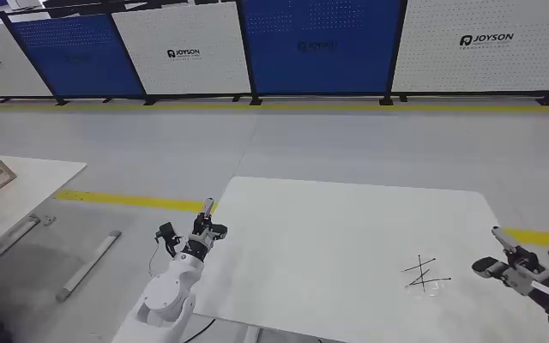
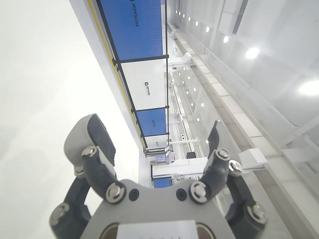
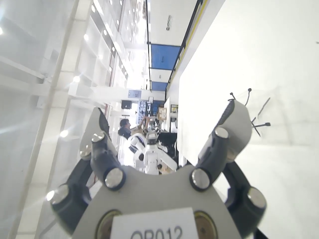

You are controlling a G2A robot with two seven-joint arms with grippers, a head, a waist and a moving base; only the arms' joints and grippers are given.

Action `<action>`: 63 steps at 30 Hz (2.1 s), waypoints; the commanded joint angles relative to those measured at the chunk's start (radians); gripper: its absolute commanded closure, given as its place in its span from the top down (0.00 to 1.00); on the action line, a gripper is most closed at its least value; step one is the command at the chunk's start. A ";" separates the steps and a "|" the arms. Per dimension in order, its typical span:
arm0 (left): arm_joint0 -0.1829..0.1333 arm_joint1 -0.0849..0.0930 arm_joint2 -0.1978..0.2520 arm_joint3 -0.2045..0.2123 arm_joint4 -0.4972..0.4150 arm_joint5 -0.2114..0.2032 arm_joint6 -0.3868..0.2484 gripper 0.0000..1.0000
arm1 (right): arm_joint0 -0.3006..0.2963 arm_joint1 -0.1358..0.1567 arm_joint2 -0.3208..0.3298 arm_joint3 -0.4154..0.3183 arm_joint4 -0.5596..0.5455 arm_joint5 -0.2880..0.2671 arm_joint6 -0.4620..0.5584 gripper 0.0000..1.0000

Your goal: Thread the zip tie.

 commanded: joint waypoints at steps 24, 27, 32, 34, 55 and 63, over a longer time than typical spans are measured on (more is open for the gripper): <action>0.000 0.000 0.000 0.000 0.000 0.000 0.000 1.00 | 0.199 0.043 -0.088 0.245 -0.122 -0.032 0.340 1.00; 0.000 0.000 0.000 0.000 0.000 0.000 0.000 1.00 | 0.199 0.043 -0.098 0.236 -0.125 -0.034 0.345 1.00; 0.000 0.000 0.000 0.000 0.000 0.000 0.000 1.00 | 0.244 0.086 -0.248 0.234 -0.050 -0.001 0.345 1.00; 0.000 0.000 0.000 0.000 0.000 0.000 0.000 1.00 | 0.271 0.116 -0.313 0.250 -0.028 -0.012 0.345 1.00; 0.000 0.000 0.000 0.000 0.000 0.000 0.000 1.00 | 0.361 0.207 -0.538 0.314 0.066 -0.069 0.345 1.00; 0.000 0.000 0.000 0.000 0.000 0.000 0.000 1.00 | 0.386 0.219 -0.530 0.347 0.078 -0.093 0.345 1.00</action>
